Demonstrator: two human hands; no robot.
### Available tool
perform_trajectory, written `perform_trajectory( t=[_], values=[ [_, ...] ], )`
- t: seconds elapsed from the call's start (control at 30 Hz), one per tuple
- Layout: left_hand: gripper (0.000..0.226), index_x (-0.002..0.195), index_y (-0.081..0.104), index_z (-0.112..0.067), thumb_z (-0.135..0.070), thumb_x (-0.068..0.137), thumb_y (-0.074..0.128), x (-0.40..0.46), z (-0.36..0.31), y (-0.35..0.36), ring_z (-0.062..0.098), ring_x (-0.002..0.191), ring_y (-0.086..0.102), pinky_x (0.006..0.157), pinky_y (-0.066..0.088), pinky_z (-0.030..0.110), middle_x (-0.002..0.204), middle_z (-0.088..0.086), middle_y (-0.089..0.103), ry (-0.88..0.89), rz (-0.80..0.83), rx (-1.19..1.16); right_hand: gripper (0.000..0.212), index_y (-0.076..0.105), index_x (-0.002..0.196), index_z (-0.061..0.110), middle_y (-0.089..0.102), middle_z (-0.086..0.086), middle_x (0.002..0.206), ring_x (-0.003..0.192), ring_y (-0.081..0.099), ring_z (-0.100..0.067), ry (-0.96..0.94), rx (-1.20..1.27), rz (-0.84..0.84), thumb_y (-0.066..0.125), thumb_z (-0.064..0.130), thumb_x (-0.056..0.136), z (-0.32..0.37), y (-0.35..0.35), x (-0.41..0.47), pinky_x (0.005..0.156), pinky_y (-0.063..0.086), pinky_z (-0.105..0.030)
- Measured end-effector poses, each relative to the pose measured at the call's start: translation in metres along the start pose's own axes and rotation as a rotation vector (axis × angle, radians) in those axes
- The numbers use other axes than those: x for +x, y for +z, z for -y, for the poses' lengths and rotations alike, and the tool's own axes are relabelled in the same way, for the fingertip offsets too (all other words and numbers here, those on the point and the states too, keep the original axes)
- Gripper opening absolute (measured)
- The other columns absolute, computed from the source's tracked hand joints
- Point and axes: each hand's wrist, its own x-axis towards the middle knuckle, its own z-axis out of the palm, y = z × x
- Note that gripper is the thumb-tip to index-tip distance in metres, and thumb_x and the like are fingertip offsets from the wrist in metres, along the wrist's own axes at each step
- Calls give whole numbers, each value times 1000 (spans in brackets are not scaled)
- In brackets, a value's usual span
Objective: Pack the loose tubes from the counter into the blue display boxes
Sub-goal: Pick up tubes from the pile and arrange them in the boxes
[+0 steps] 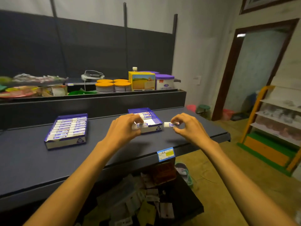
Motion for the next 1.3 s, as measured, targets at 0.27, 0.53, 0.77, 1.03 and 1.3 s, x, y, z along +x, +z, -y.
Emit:
perform_trajectory(
  t=[0.27,0.53,0.77,1.03,1.3],
  values=[
    [26,103,68,-26,-29,78,75,30,30,19,18,93,62,73,53,38,104,-5,68,-116,-34,-1,27,61,112,24,65,3,115,99,57,-7,-72,83,100,70,26,87,-16,39,73,76,53,-28],
    [29,107,65,-30,-32,80,74,71,57,32,18,99,64,79,55,40,109,-7,70,-194,22,25,25,62,111,25,65,2,118,104,58,-11,-68,57,214,70,25,87,-5,75,137,81,52,-30],
    [32,111,64,-29,-30,80,73,87,63,43,16,103,63,82,55,37,114,-7,68,-229,118,56,26,64,109,23,66,1,116,102,60,-14,-132,-58,393,73,21,85,-2,94,172,81,52,-29],
    [36,116,62,-24,-31,82,74,96,58,47,16,104,62,82,56,33,119,-3,66,-221,178,67,27,65,107,20,65,-2,117,103,60,-17,-190,-73,417,75,19,82,-15,95,182,85,55,-36],
    [34,113,64,-26,-29,81,75,94,61,49,13,100,64,81,57,34,116,-4,68,-239,149,26,24,67,105,19,66,-1,113,102,55,-13,-239,-87,440,74,16,83,-20,101,184,78,49,-26]
  ],
)
